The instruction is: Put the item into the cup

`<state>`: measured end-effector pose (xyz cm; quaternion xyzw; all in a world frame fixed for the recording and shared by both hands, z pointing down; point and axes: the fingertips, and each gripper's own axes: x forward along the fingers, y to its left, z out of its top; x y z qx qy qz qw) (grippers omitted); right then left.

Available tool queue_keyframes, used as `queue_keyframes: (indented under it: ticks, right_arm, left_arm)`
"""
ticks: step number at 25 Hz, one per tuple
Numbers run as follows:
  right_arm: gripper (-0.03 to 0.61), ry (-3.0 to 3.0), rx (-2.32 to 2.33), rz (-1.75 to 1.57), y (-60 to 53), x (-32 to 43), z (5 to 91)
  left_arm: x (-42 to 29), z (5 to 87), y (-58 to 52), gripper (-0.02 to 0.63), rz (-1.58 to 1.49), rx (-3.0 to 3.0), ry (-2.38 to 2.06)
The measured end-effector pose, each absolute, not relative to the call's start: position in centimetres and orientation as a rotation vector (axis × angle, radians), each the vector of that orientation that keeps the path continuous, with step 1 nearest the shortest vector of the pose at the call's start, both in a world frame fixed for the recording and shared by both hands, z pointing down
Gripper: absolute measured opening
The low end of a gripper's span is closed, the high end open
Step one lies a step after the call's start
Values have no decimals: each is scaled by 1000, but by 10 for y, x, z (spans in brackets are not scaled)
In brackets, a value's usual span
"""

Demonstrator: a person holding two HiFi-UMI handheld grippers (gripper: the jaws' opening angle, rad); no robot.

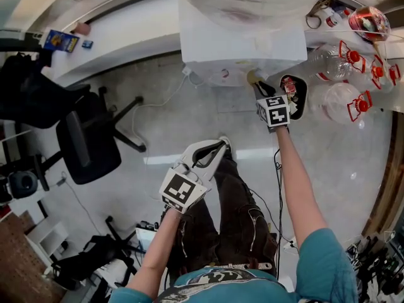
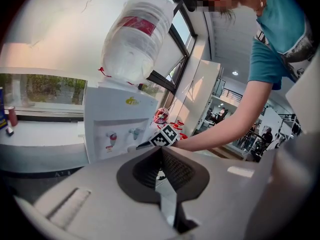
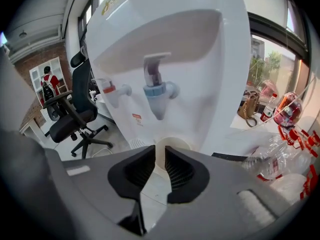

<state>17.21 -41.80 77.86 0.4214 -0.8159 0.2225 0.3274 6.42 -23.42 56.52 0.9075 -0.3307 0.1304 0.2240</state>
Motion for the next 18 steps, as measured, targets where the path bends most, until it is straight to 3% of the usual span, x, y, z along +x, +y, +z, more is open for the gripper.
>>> queue_keyframes:
  ticks: [18]
  right_arm:
    - [60, -2439, 1083, 723, -332, 145, 643]
  left_arm:
    - [70, 525, -234, 0, 400, 2555, -936]
